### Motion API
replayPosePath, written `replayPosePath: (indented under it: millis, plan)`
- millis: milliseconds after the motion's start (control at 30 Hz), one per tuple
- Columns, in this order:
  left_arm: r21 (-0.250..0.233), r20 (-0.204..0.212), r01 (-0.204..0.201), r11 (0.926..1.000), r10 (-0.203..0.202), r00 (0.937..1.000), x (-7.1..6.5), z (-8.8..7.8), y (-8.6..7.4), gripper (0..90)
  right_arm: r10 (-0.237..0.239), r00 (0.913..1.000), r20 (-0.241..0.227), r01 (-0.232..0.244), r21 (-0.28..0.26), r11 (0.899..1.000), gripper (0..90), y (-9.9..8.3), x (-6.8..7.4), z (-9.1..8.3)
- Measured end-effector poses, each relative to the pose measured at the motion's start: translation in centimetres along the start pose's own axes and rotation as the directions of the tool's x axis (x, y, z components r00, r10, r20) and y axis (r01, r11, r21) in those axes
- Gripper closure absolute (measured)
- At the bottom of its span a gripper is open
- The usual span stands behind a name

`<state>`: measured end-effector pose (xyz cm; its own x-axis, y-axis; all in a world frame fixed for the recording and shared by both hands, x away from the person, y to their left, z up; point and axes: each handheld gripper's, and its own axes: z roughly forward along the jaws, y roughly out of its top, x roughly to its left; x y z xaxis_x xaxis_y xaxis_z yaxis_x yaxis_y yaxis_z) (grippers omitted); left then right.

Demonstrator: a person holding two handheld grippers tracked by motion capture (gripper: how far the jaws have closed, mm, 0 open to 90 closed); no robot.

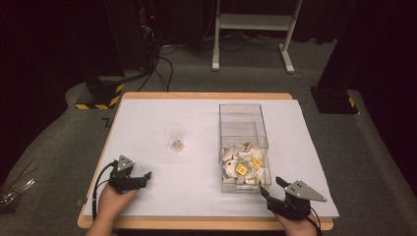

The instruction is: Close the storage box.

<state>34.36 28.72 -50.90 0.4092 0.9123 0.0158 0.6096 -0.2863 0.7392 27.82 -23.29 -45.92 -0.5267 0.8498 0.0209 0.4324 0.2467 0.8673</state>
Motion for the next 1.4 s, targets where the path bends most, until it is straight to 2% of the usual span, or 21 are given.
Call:
replayPosePath:
  millis: [433, 800, 1167, 1400]
  plan:
    - [-0.001, 0.004, 0.004, 1.0, -0.004, 1.0, 0.0, 0.0, 0.0, 18.1, -0.027, 0.9996, 0.001, 0.027, 0.014, 1.0, 28.2, -0.2, 0.5, 0.7]
    - [-0.001, 0.003, 0.004, 1.0, -0.004, 1.0, 0.0, 0.0, 0.0, 18.1, -0.01, 0.9999, 0.012, 0.01, 0.011, 1.0, 24.1, -0.1, 0.4, 1.1]
    - [0.0, 0.0, -0.003, 1.0, 0.003, 1.0, 0.0, 0.0, 0.0, 18.1, 0.004, 0.9996, 0.027, -0.004, 0.005, 1.0, 23.7, 0.0, 0.3, 1.2]
    - [-0.001, 0.001, 0.0, 1.0, 0.0, 1.0, 0.0, 0.0, 0.0, 18.1, -0.007, 0.9992, 0.04, 0.007, -0.002, 1.0, 23.7, 0.3, 0.3, 1.4]
